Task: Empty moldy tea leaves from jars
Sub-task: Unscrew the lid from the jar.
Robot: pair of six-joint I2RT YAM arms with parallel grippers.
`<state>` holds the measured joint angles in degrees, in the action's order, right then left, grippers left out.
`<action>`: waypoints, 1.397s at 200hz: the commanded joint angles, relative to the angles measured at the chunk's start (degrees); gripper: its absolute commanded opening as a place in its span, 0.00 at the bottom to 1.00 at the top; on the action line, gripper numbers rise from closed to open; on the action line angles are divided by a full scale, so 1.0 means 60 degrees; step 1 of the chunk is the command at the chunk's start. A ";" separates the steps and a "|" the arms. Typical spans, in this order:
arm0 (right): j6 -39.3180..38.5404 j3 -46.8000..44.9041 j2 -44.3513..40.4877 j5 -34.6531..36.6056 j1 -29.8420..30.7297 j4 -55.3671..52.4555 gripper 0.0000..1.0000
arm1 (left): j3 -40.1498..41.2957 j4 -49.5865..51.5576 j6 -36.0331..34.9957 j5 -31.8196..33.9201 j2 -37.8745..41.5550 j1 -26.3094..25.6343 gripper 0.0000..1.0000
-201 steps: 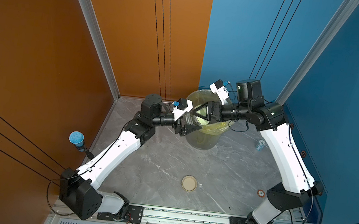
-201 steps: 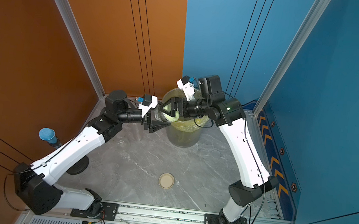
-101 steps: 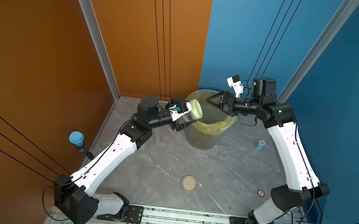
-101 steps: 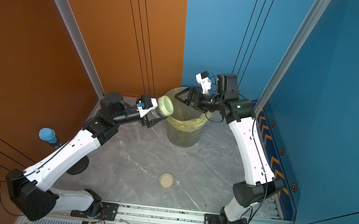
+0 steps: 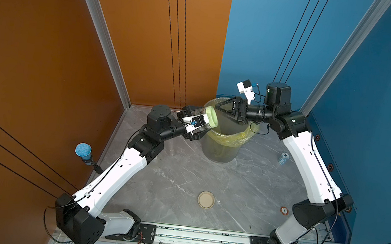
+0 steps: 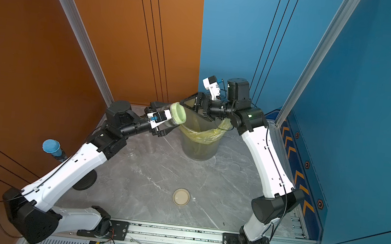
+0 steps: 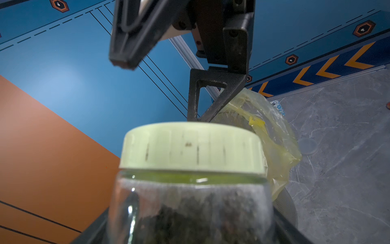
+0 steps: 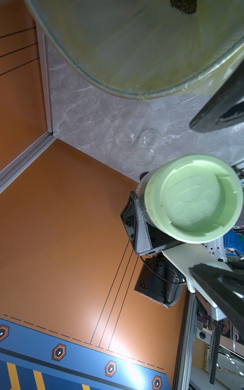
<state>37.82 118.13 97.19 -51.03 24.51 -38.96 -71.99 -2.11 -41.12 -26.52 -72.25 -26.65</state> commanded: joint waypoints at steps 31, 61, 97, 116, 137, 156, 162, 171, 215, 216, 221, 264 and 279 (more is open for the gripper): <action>-0.0158 0.0348 0.0382 -0.0021 0.0309 -0.0181 1.00 | -0.0511 -0.0403 -0.0170 0.0044 -0.0118 -0.0051 0.54; -0.0210 0.0366 0.0371 -0.0072 0.0390 -0.0228 1.00 | -0.0640 -0.0244 -0.0199 -0.0017 -0.0196 -0.0054 0.53; -0.0445 0.0221 0.0206 -0.0007 0.0500 -0.0523 0.98 | -0.0689 -0.0204 -0.0221 -0.0029 -0.0235 -0.0029 0.53; -0.0417 0.0132 0.0179 -0.0006 0.0457 -0.0523 0.92 | -0.0730 -0.0206 -0.0192 -0.0083 -0.0267 -0.0040 0.53; -0.0358 0.0232 0.0233 -0.0058 0.0441 -0.0523 0.83 | -0.0748 -0.0220 -0.0149 -0.0120 -0.0304 -0.0029 0.53; -0.0342 0.0293 0.0306 -0.0136 0.0441 -0.0523 0.73 | -0.0797 -0.0184 -0.0105 -0.0146 -0.0293 -0.0040 0.53; -0.0356 0.0296 0.0329 -0.0174 0.0441 -0.0521 0.70 | -0.0812 -0.0127 -0.0064 -0.0183 -0.0300 -0.0028 0.53; -0.0384 0.0296 0.0339 -0.0233 0.0448 -0.0521 0.67 | -0.0907 0.0025 0.0034 -0.0235 -0.0308 -0.0014 0.53; -0.1063 0.0318 0.0338 -0.0314 0.0521 -0.0797 0.59 | -0.1351 0.0473 0.1013 -0.1012 -0.0434 0.0251 0.51; -0.1098 0.0320 0.0332 -0.0314 0.0525 -0.0807 0.59 | -0.1356 0.0471 0.1048 -0.1035 -0.0436 0.0260 0.51; -0.1241 0.0322 0.0326 -0.0314 0.0529 -0.0887 0.59 | -0.1383 0.0474 0.1188 -0.1152 -0.0443 0.0296 0.51; -0.2665 0.0308 0.0194 -0.0025 0.0696 -0.1607 0.60 | -0.1727 0.0366 0.2769 -0.2387 -0.0716 0.0772 0.51; -0.3067 0.0307 0.0230 0.0051 0.0816 -0.1785 0.60 | -0.1794 0.0168 0.3335 -0.2839 -0.0790 0.0966 0.51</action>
<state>28.29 119.52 99.66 -51.09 27.55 -43.03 -78.43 5.52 -31.46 -37.41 -77.01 -23.20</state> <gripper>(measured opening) 0.782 0.832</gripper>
